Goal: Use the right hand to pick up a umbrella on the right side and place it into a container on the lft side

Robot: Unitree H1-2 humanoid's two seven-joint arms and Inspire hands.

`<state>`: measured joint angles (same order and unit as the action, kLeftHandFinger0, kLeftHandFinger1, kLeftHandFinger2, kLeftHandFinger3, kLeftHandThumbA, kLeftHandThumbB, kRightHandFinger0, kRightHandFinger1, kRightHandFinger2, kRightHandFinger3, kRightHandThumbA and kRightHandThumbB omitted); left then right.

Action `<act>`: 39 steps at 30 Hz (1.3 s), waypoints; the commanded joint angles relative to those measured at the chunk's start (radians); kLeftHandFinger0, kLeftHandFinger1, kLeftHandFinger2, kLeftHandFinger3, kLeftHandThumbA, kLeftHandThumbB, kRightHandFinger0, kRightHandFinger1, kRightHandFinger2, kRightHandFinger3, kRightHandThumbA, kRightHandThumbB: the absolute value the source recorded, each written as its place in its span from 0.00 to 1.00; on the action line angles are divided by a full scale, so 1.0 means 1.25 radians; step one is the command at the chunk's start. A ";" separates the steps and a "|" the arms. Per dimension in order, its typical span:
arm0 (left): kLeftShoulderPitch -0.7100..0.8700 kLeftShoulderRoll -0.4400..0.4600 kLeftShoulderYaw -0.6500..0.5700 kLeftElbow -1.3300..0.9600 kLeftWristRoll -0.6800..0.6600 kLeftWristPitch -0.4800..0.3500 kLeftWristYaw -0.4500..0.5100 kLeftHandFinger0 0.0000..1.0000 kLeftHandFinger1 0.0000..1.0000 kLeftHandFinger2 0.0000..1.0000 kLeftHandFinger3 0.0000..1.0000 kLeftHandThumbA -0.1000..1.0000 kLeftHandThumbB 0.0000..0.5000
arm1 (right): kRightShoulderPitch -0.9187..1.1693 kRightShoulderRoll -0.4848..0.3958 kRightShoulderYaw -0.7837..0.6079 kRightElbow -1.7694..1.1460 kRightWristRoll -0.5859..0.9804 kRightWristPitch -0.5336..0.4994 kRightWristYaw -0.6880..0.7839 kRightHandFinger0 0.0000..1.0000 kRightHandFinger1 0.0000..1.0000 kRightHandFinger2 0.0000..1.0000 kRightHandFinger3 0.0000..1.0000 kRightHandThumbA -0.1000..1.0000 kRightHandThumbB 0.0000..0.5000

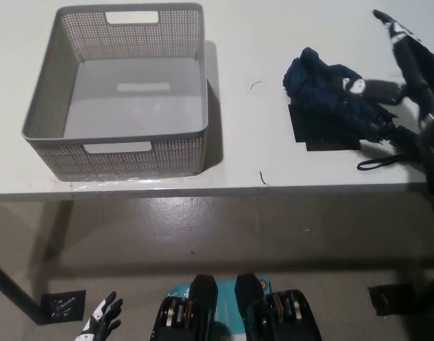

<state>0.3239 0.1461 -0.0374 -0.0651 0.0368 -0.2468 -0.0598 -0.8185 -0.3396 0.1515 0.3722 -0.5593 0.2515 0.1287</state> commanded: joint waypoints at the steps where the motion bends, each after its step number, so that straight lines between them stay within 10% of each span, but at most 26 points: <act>1: 0.018 0.013 -0.007 -0.020 0.013 -0.042 -0.014 1.00 1.00 1.00 1.00 1.00 0.00 | -0.143 -0.022 0.066 0.168 -0.063 0.045 0.016 1.00 1.00 1.00 1.00 0.91 0.96; 30: 0.010 0.015 -0.032 -0.007 0.026 -0.062 -0.039 1.00 1.00 1.00 1.00 1.00 0.01 | -0.223 0.076 0.266 0.772 -0.044 -0.001 -0.003 1.00 1.00 1.00 1.00 0.76 1.00; 33: 0.013 0.018 -0.031 -0.009 0.024 -0.064 -0.038 1.00 1.00 1.00 1.00 1.00 0.00 | -0.182 0.075 0.260 0.802 -0.036 -0.009 -0.021 1.00 1.00 1.00 1.00 0.58 0.87; 34: 0.013 0.019 -0.030 -0.007 0.024 -0.067 -0.038 1.00 1.00 1.00 1.00 1.00 0.00 | -0.166 0.069 0.258 0.803 -0.035 -0.034 -0.071 0.84 0.93 1.00 1.00 0.36 0.67; 35: 0.011 0.020 -0.030 -0.007 0.022 -0.066 -0.038 1.00 1.00 1.00 1.00 1.00 0.00 | -0.152 0.064 0.257 0.800 -0.039 -0.056 -0.124 0.63 0.70 0.78 1.00 0.23 0.53; 36: 0.010 0.021 -0.029 -0.008 0.021 -0.065 -0.039 1.00 1.00 1.00 1.00 1.00 0.00 | -0.150 0.063 0.258 0.801 -0.039 -0.063 -0.140 0.42 0.53 0.64 0.94 0.15 0.55; 37: 0.004 0.022 -0.032 -0.008 0.021 -0.061 -0.043 1.00 1.00 1.00 1.00 1.00 0.00 | -0.124 0.052 0.244 0.787 -0.035 -0.120 -0.272 0.06 0.15 0.29 0.63 0.01 0.44; 39: -0.003 0.023 -0.034 -0.007 0.023 -0.058 -0.044 1.00 1.00 1.00 1.00 1.00 0.00 | -0.121 0.049 0.230 0.784 -0.024 -0.148 -0.316 0.00 0.00 0.19 0.40 0.00 0.37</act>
<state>0.3326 0.1538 -0.0763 -0.0632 0.0620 -0.2899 -0.0957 -1.0662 -0.2547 0.4724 1.3165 -0.6247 0.1983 -0.0389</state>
